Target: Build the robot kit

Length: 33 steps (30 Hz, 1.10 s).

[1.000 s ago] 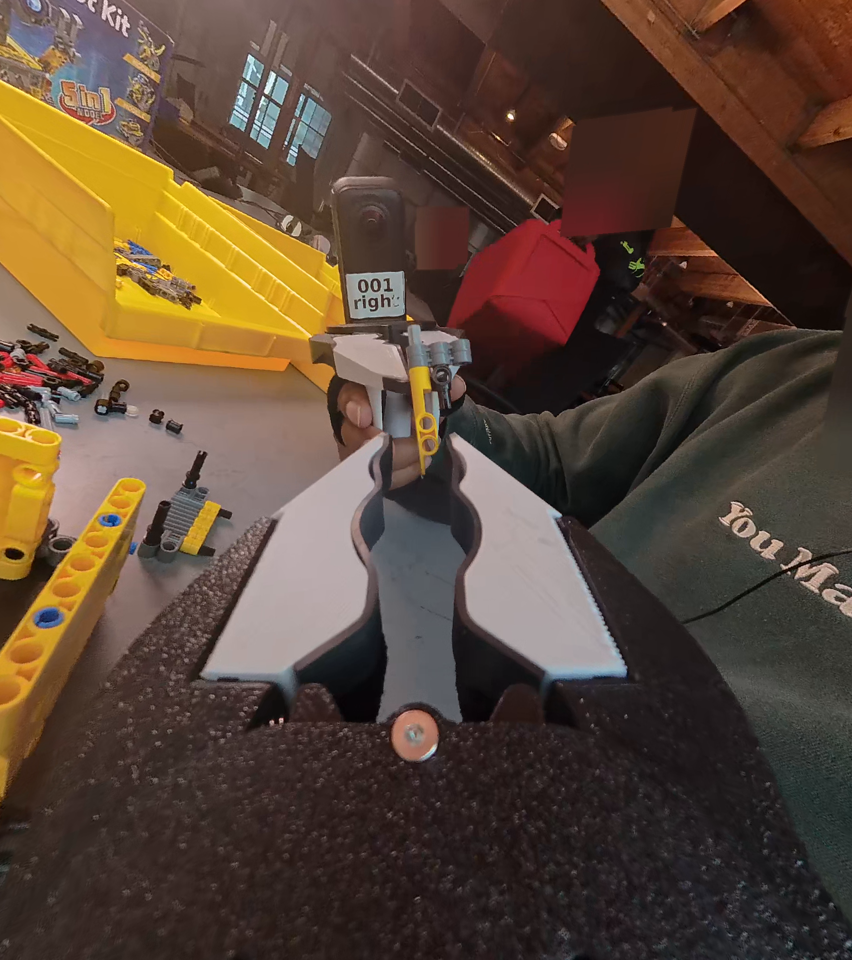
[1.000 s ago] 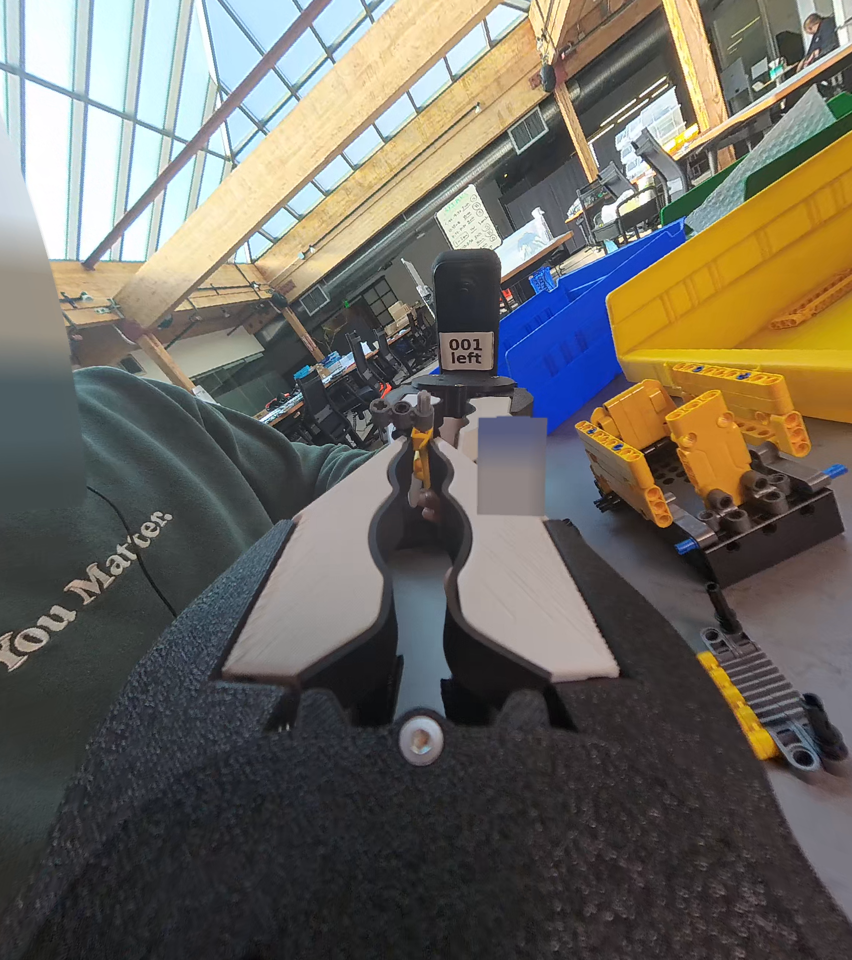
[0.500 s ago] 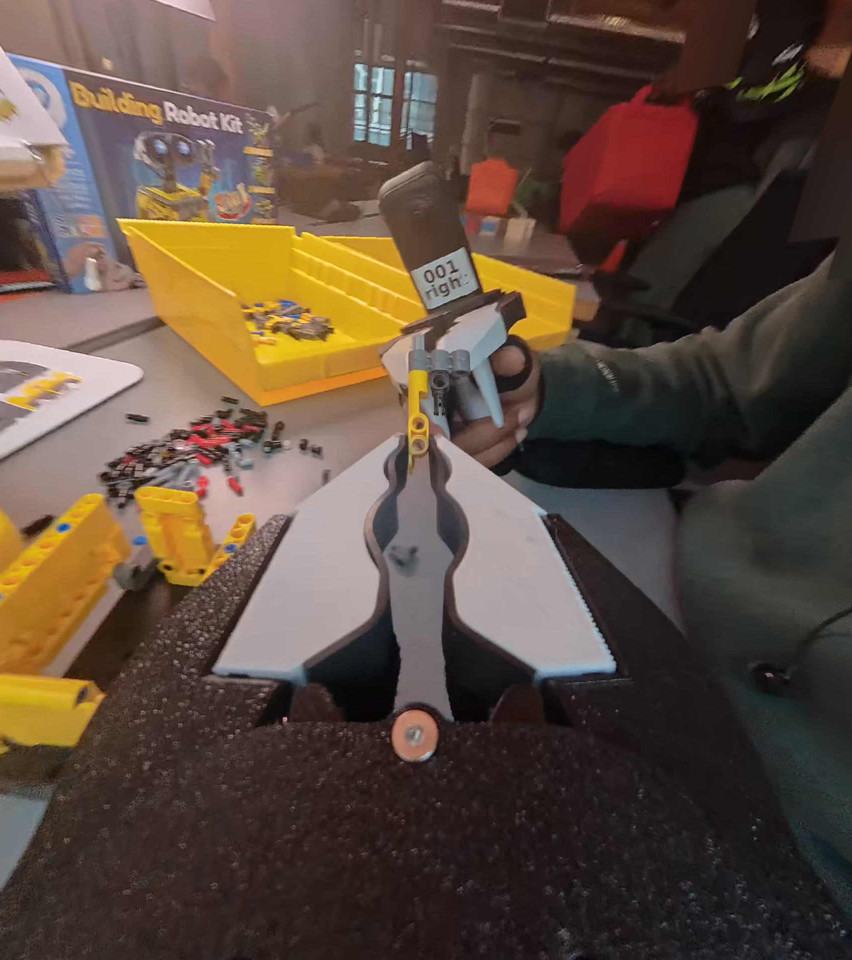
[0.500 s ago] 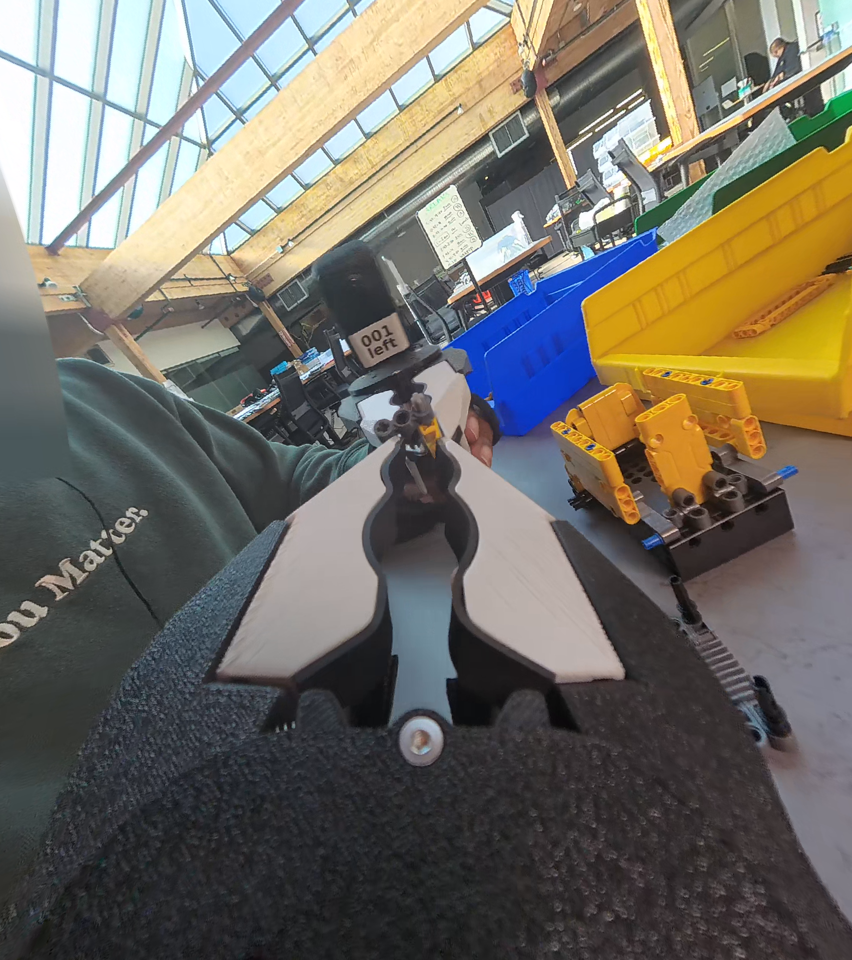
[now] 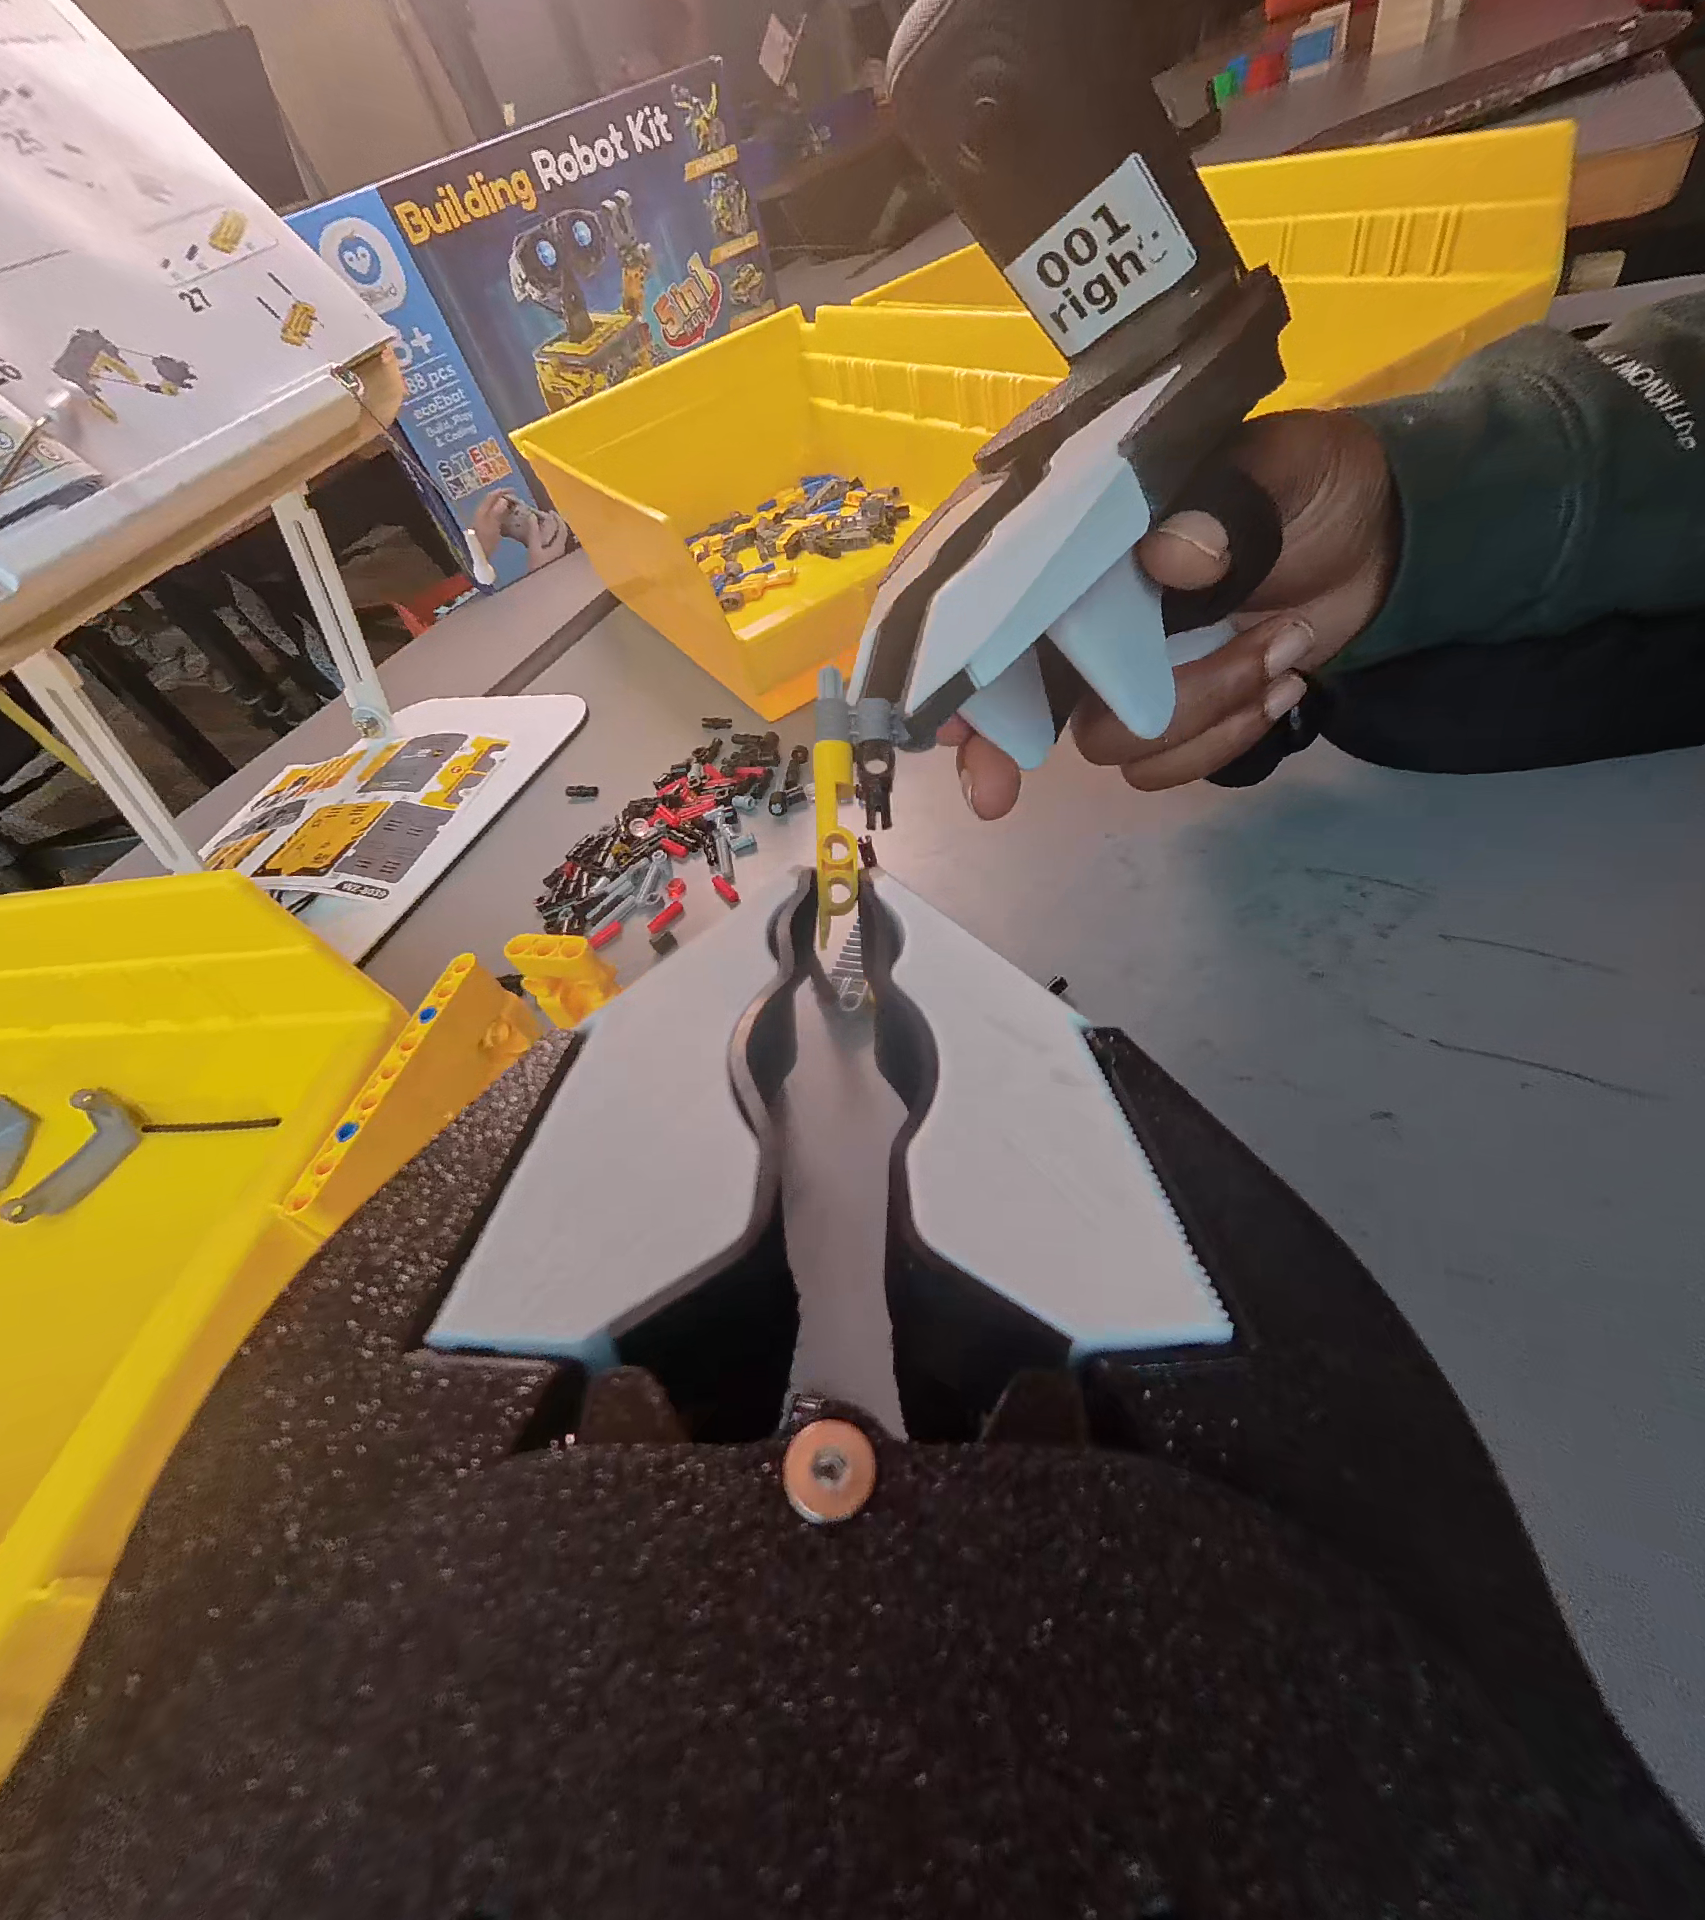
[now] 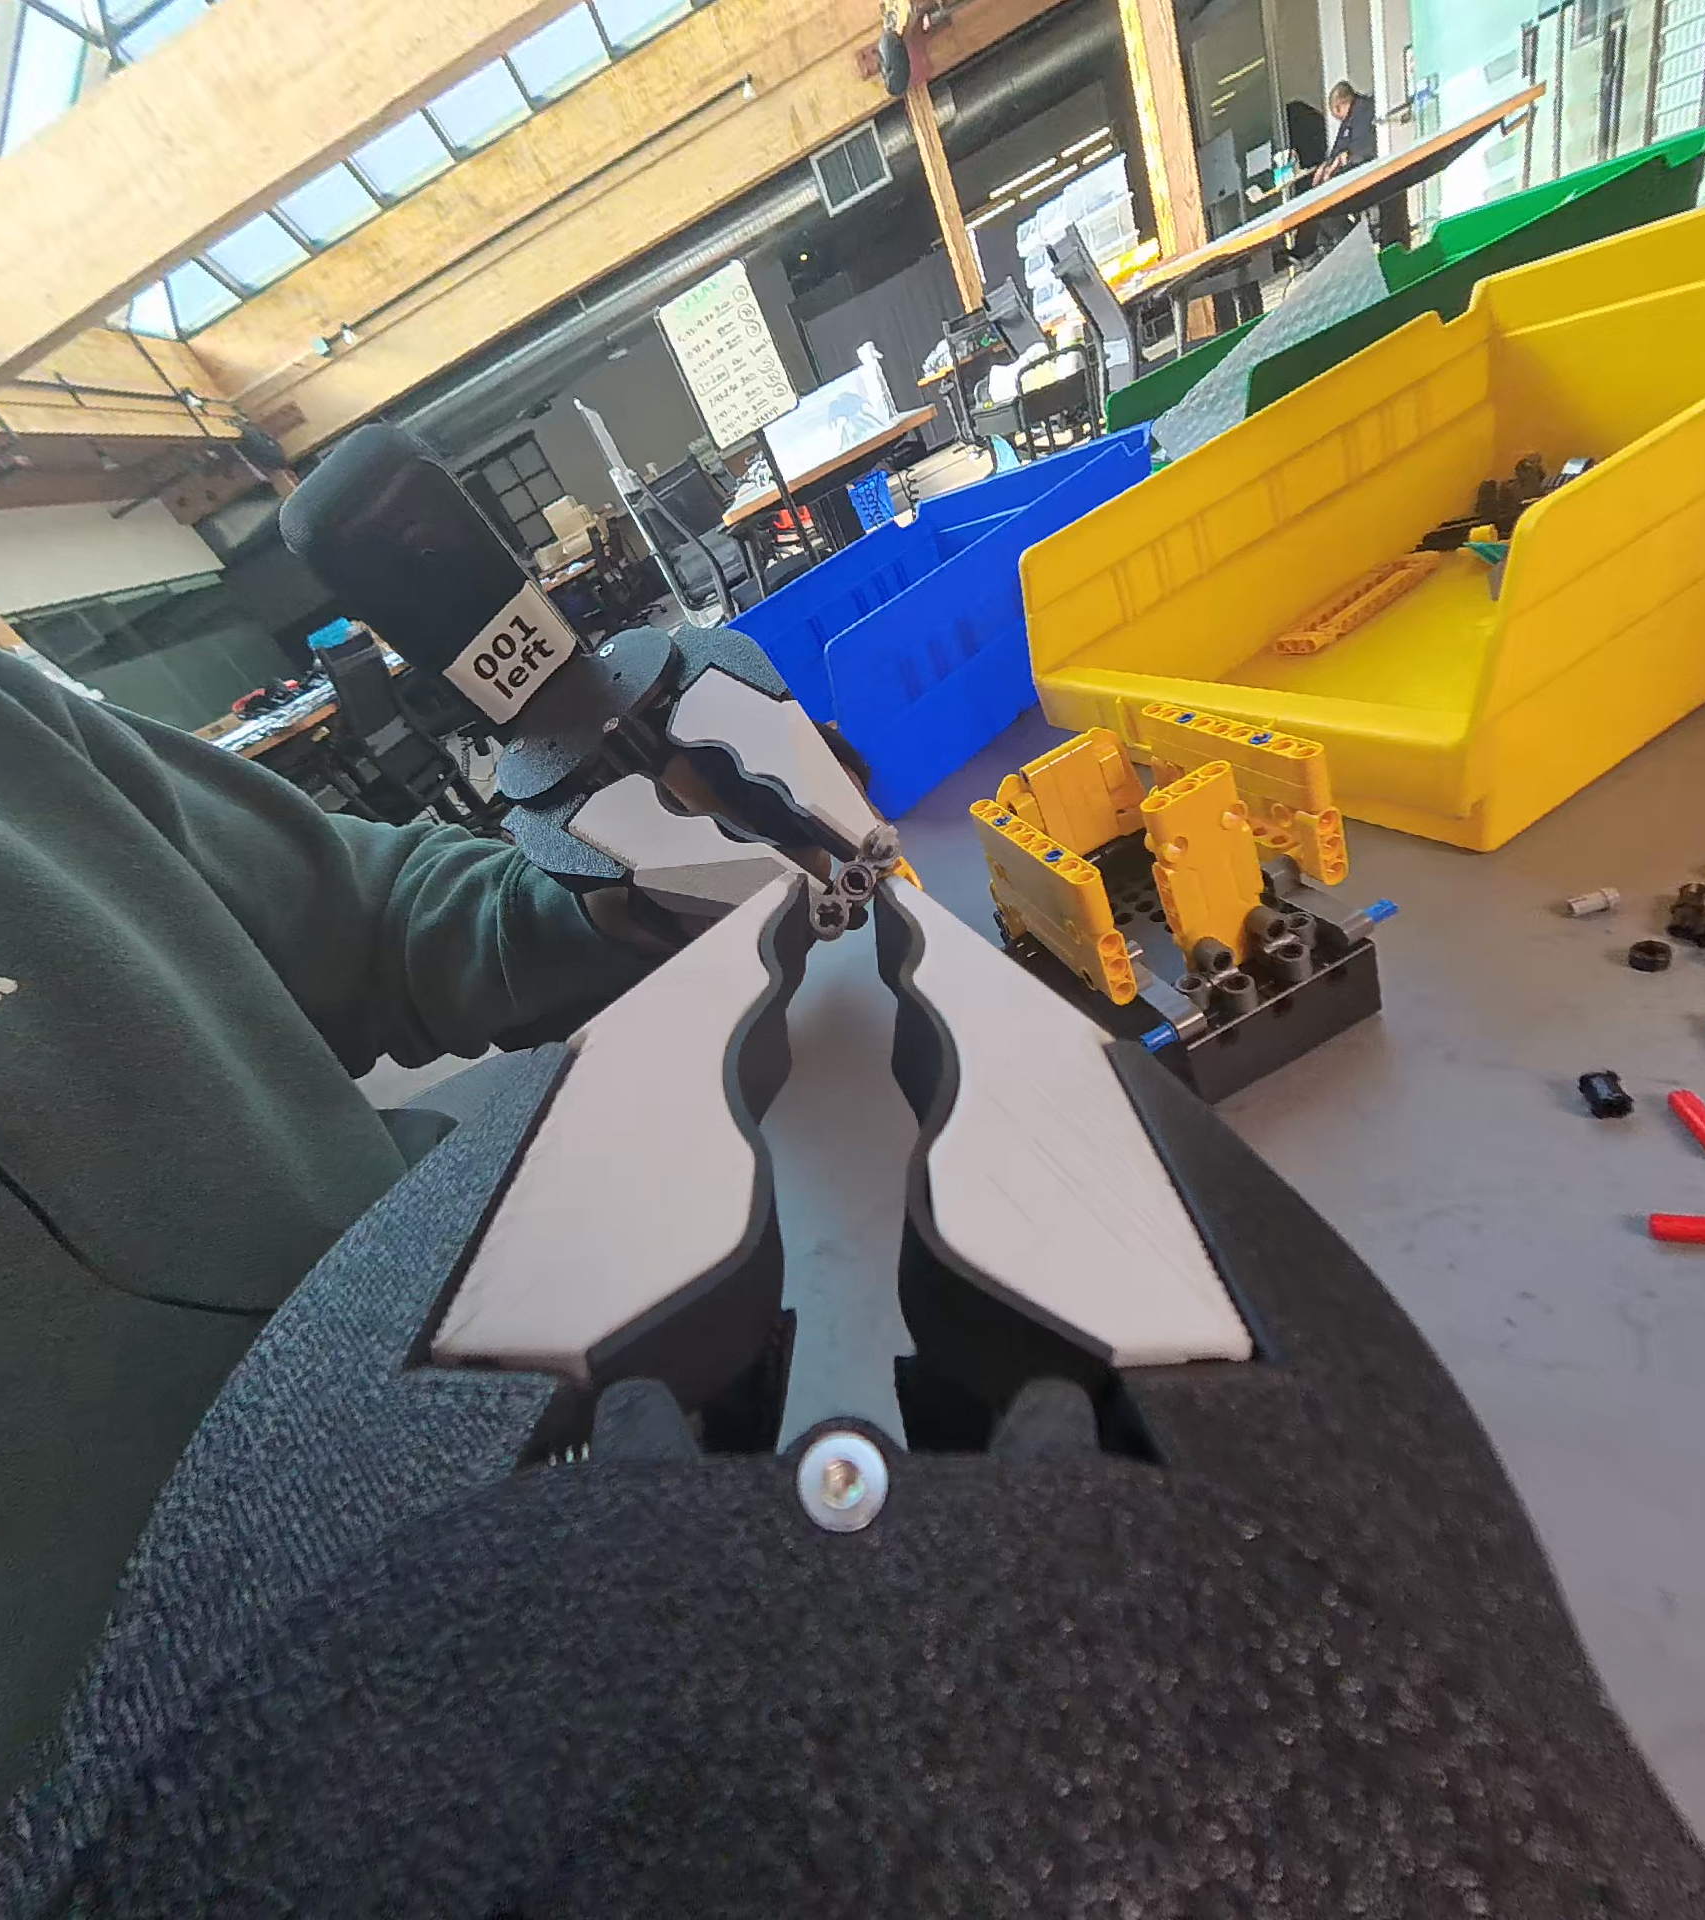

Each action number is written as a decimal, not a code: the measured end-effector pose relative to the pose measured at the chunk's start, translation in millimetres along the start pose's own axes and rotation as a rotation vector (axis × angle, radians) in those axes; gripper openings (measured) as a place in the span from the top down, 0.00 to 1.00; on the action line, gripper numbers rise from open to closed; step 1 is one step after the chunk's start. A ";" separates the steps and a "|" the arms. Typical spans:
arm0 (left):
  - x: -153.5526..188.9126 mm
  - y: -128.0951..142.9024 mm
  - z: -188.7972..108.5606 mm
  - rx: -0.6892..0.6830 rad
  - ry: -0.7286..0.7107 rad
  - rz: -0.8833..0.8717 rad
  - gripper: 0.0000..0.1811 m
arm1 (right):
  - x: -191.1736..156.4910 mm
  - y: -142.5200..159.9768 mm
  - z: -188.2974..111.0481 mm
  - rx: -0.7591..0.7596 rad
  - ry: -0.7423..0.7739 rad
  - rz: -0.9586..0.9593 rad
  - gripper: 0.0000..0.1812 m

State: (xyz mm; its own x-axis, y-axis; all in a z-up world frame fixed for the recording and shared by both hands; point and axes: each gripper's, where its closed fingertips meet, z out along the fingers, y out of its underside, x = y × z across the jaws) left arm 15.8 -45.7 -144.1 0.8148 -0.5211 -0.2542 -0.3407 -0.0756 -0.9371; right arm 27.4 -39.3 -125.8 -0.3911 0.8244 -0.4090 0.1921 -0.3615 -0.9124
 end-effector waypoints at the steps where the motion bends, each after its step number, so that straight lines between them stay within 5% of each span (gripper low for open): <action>1: -0.2 0.4 0.3 0.000 0.000 -0.003 0.97 | 0.6 0.5 -0.1 -0.004 0.003 0.002 0.94; 18: 11.4 0.0 2.0 0.025 0.118 -0.126 0.96 | -6.6 3.4 -0.8 -0.027 -0.060 0.058 0.94; 33: 18.6 -24.6 -9.7 0.208 0.368 -0.489 0.94 | -23.6 -6.6 -6.3 0.018 -0.174 0.074 0.94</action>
State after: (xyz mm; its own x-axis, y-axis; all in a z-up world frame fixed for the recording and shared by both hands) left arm 34.8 -61.9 -123.5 0.6263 -0.7283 0.2780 0.1571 -0.2314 -0.9601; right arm 41.1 -53.6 -110.0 -0.5268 0.7081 -0.4702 0.2109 -0.4270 -0.8793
